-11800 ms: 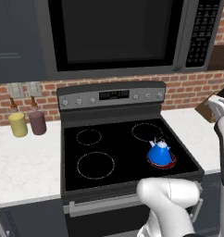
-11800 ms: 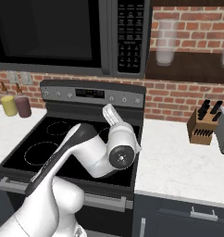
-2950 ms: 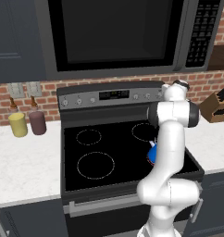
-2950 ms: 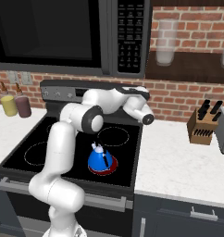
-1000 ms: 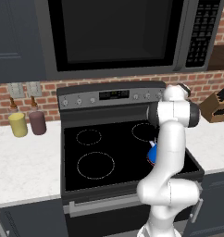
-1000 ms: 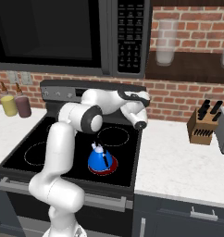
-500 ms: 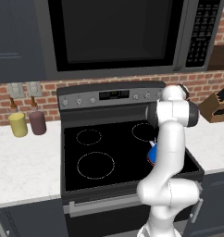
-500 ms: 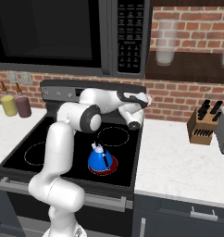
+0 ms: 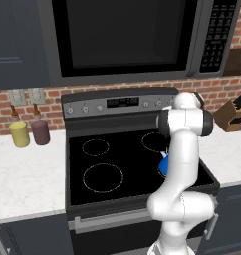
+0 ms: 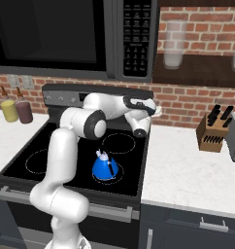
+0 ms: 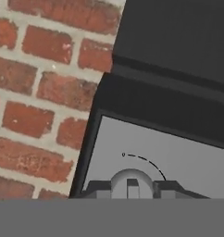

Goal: Turn off the front right burner of the stove.

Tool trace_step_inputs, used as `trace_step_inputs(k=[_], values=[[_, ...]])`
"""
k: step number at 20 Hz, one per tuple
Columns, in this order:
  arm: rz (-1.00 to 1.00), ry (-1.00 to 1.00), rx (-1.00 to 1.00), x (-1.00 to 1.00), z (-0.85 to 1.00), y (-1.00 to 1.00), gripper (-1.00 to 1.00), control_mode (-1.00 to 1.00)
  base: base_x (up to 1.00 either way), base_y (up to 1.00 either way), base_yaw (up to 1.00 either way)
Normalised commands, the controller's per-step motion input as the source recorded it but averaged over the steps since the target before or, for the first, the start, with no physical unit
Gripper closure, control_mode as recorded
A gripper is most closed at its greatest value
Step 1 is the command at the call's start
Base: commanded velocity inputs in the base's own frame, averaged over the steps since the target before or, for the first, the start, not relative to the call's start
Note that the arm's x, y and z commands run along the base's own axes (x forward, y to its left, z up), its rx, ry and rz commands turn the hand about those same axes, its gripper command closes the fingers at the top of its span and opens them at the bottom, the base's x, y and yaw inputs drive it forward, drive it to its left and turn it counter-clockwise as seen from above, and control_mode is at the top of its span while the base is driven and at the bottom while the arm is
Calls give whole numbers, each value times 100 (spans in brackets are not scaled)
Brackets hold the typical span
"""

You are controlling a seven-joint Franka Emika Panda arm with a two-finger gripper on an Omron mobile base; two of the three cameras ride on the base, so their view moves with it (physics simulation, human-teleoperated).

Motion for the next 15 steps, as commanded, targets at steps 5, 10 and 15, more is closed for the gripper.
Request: trace_step_inputs(k=[5, 10, 15], values=[[0, -10, 39, 15, 27, -26, 100, -100, 0, 0, 0], [0, -11, 40, 19, 24, -28, 100, -100, 0, 0, 0], [0, -11, 40, 13, 24, -24, 100, -100, 0, 0, 0]])
